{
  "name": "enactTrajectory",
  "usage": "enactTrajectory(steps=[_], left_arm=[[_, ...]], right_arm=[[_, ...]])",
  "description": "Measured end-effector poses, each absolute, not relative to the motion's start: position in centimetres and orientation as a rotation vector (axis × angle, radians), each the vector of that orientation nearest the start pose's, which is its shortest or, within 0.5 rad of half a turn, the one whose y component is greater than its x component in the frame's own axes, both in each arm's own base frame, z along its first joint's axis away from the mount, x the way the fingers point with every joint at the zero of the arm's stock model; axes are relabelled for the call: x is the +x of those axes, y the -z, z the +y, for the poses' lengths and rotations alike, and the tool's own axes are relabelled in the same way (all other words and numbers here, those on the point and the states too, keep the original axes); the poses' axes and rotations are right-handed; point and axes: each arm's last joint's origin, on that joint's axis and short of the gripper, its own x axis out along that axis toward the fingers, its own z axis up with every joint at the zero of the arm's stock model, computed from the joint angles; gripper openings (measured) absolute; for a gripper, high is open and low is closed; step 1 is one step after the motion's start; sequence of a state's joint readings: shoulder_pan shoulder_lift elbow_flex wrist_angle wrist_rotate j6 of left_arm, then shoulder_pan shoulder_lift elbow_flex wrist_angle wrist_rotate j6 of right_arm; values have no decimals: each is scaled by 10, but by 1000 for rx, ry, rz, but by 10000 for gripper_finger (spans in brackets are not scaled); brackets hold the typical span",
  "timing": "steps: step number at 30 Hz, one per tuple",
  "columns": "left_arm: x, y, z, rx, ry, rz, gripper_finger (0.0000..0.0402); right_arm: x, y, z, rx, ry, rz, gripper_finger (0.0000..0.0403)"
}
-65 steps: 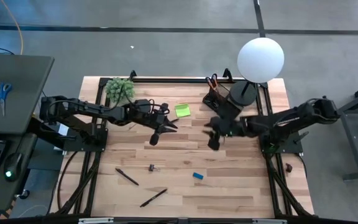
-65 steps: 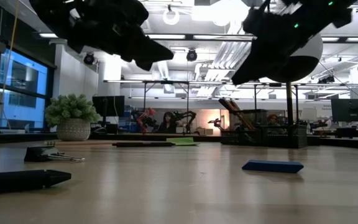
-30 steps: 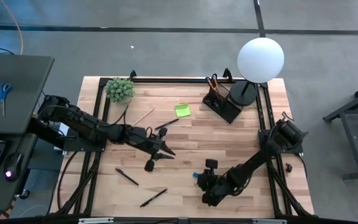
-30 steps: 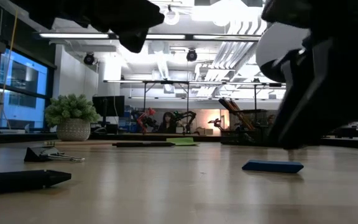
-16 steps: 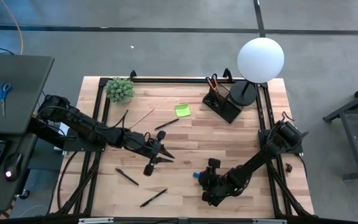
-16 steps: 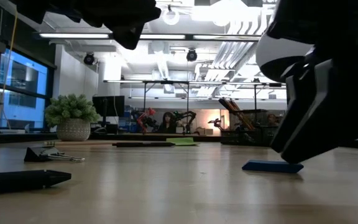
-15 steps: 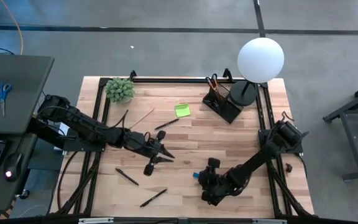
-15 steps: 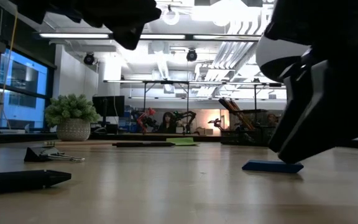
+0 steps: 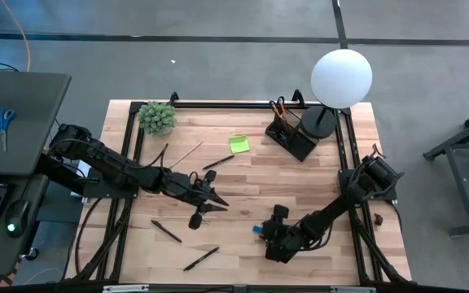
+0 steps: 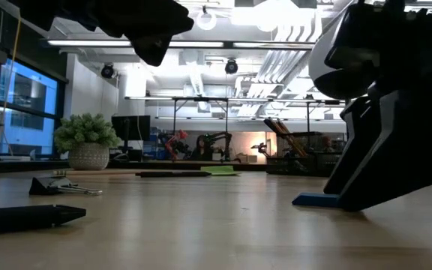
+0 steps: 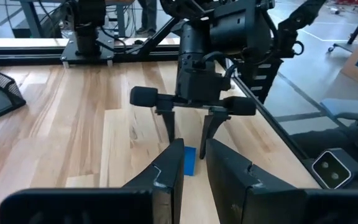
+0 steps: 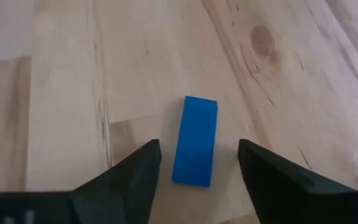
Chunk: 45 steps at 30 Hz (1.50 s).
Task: Pick and place office supplies into organizer
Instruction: Put the blue eraser into the black desk organizer
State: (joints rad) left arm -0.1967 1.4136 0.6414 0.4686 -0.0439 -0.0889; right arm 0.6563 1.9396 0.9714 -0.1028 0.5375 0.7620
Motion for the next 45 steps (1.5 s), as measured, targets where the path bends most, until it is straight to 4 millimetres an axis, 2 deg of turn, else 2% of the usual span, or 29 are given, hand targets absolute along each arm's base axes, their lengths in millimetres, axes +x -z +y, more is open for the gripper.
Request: enactTrajectory(steps=[8,14,21,25,28,31,36,40,45], left_arm=[[283,-207,-55,-80,132,308,58],[283,-207,-55,-98,129,310,58],[283,-207,-56,-101,132,313,58],[282,-207,-60,-98,144,314,58],[281,-207,-61,-89,143,315,58],[282,-207,-61,-85,139,314,58],[282,-207,-61,-88,136,314,58],[281,-207,-61,-92,136,314,58],[281,-206,-61,-96,134,321,58]], right_arm=[[285,-100,202,89,181,864,120],[285,-100,202,80,176,865,71],[282,-113,198,62,189,842,57],[279,-137,192,52,239,782,58],[271,-147,185,0,299,780,55],[266,-164,171,-71,419,730,54],[264,-183,128,-197,631,733,57],[272,-193,86,-243,752,782,59],[281,-196,28,-311,878,899,59]])
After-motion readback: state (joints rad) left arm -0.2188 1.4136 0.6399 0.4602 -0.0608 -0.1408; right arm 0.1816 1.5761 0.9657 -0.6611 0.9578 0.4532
